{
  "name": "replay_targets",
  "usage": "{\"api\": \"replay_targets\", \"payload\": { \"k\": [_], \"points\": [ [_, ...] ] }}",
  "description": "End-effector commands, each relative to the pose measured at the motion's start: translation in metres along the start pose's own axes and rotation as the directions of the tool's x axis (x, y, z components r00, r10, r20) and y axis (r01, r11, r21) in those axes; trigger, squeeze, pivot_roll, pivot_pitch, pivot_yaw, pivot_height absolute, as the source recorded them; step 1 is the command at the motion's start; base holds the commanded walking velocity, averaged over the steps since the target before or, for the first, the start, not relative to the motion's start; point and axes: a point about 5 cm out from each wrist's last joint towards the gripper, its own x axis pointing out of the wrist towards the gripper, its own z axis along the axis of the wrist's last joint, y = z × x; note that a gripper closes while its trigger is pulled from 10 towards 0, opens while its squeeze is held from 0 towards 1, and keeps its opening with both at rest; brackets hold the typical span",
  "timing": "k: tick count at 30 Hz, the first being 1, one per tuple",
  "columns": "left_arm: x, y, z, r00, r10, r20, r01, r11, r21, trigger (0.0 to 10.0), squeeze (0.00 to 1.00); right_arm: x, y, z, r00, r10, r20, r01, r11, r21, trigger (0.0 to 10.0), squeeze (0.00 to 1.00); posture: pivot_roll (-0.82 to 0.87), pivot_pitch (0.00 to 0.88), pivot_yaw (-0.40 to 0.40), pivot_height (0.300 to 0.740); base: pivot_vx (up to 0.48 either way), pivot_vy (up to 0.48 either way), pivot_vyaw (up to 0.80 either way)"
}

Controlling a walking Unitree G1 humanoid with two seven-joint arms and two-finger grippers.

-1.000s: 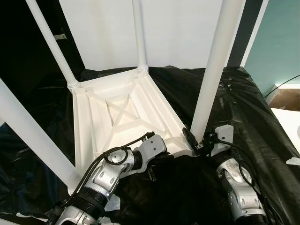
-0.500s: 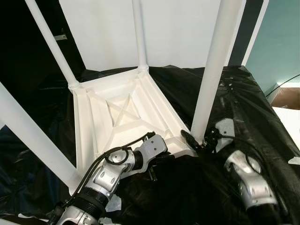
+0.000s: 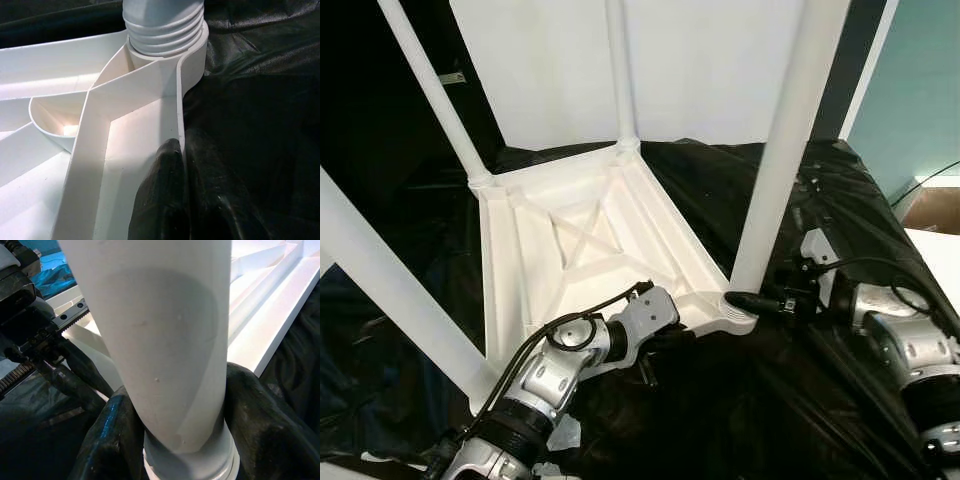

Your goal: Building children table

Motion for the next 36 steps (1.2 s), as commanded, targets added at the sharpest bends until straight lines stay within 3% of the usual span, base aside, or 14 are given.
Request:
{"api": "replay_targets", "payload": {
  "k": [1, 5, 10, 12, 14, 21, 27, 28, 29, 30, 31, 34, 35, 36],
  "points": [
    [-0.001, -0.015, -0.049, 0.982, -0.013, -0.19, -0.013, 0.991, -0.136, 10.0, 0.0, 0.001, 0.008, -0.012, 0.998, 0.062, -0.032, -0.06, 0.996, 0.066, 0.0, 0.0, 0.0, 0.0, 0.029, 0.74, 0.0, 0.0, 0.0],
    [-0.001, -0.016, -0.049, 0.982, -0.014, -0.188, -0.013, 0.99, -0.139, 10.0, 0.0, -0.002, 0.012, -0.017, 0.999, 0.051, -0.018, -0.049, 0.993, 0.11, 0.0, 0.0, 0.0, 0.0, 0.028, 0.74, 0.0, 0.0, 0.0],
    [-0.002, -0.015, -0.051, 0.981, -0.011, -0.193, -0.016, 0.99, -0.138, 10.0, 0.0, 0.01, 0.033, -0.019, 0.983, -0.142, 0.112, 0.123, 0.979, 0.164, 0.0, 0.0, 0.0, 0.0, 0.029, 0.74, 0.0, 0.0, 0.0],
    [-0.003, -0.015, -0.051, 0.981, -0.009, -0.195, -0.018, 0.99, -0.139, 10.0, 0.0, 0.019, 0.046, -0.02, 0.867, -0.466, 0.175, 0.434, 0.88, 0.19, 0.0, 0.0, 0.01, 0.0, 0.024, 0.74, 0.0, 0.0, 0.0],
    [-0.003, -0.016, -0.051, 0.981, -0.02, -0.195, -0.008, 0.99, -0.138, 10.0, 0.0, 0.018, 0.054, -0.022, 0.771, -0.615, 0.168, 0.587, 0.787, 0.187, 0.0, 0.0, 0.0, 0.0, 0.04, 0.74, 0.0, 0.0, 0.0],
    [-0.004, -0.013, -0.051, 0.979, -0.021, -0.204, -0.005, 0.992, -0.126, 10.0, 0.0, 0.011, 0.047, -0.019, 0.687, -0.708, 0.161, 0.688, 0.706, 0.17, 0.0, 0.0, 0.0, 0.0, 0.045, 0.74, 0.0, 0.0, 0.0],
    [-0.005, -0.014, -0.051, 0.978, -0.022, -0.206, -0.004, 0.992, -0.123, 10.0, 0.0, 0.016, 0.05, -0.018, 0.702, -0.699, 0.137, 0.684, 0.715, 0.147, 0.0, 0.0, 0.0, 0.0, 0.044, 0.74, 0.0, 0.0, 0.0],
    [-0.005, -0.015, -0.051, 0.978, -0.023, -0.206, -0.003, 0.992, -0.124, 10.0, 0.0, 0.02, 0.052, -0.02, 0.739, -0.662, 0.124, 0.647, 0.749, 0.141, 10.0, 0.0, 0.0, 0.0, 0.044, 0.74, 0.0, 0.0, 0.0],
    [-0.005, -0.015, -0.052, 0.978, -0.023, -0.207, -0.003, 0.992, -0.125, 10.0, 0.0, 0.022, 0.054, -0.02, 0.755, -0.645, 0.116, 0.631, 0.764, 0.135, 10.0, 0.0, 0.0, 0.0, 0.044, 0.74, 0.0, 0.0, 0.0],
    [-0.004, -0.016, -0.052, 0.978, -0.024, -0.206, -0.002, 0.992, -0.127, 10.0, 0.0, 0.026, 0.055, -0.021, 0.796, -0.595, 0.111, 0.58, 0.802, 0.141, 10.0, 1.0, 0.0, 0.0, 0.044, 0.74, 0.0, 0.0, 0.0],
    [-0.004, -0.016, -0.052, 0.978, -0.024, -0.206, -0.002, 0.992, -0.127, 10.0, 0.0, 0.026, 0.055, -0.021, 0.796, -0.595, 0.111, 0.58, 0.802, 0.141, 10.0, 1.0, 0.0, 0.0, 0.044, 0.74, 0.0, 0.0, 0.0],
    [-0.003, -0.016, -0.052, 0.978, -0.026, -0.205, -0.001, 0.992, -0.128, 10.0, 0.0, 0.029, 0.052, -0.02, 0.859, -0.5, 0.109, 0.488, 0.864, 0.124, 10.0, 1.0, -0.01, 0.0, 0.045, 0.74, 0.0, 0.0, 0.0],
    [-0.003, -0.016, -0.052, 0.979, -0.026, -0.204, 0.0, 0.992, -0.128, 10.0, 0.0, 0.029, 0.047, -0.02, 0.887, -0.45, 0.103, 0.441, 0.892, 0.102, 10.0, 0.0, -0.01, 0.0, 0.045, 0.74, 0.0, 0.0, 0.0],
    [-0.002, -0.015, -0.051, 0.979, -0.027, -0.203, 0.001, 0.992, -0.127, 10.0, 0.0, 0.028, 0.041, -0.018, 0.907, -0.41, 0.098, 0.404, 0.912, 0.078, 10.0, 0.0, -0.01, 0.0, 0.045, 0.74, 0.0, 0.0, 0.0]
  ]
}}
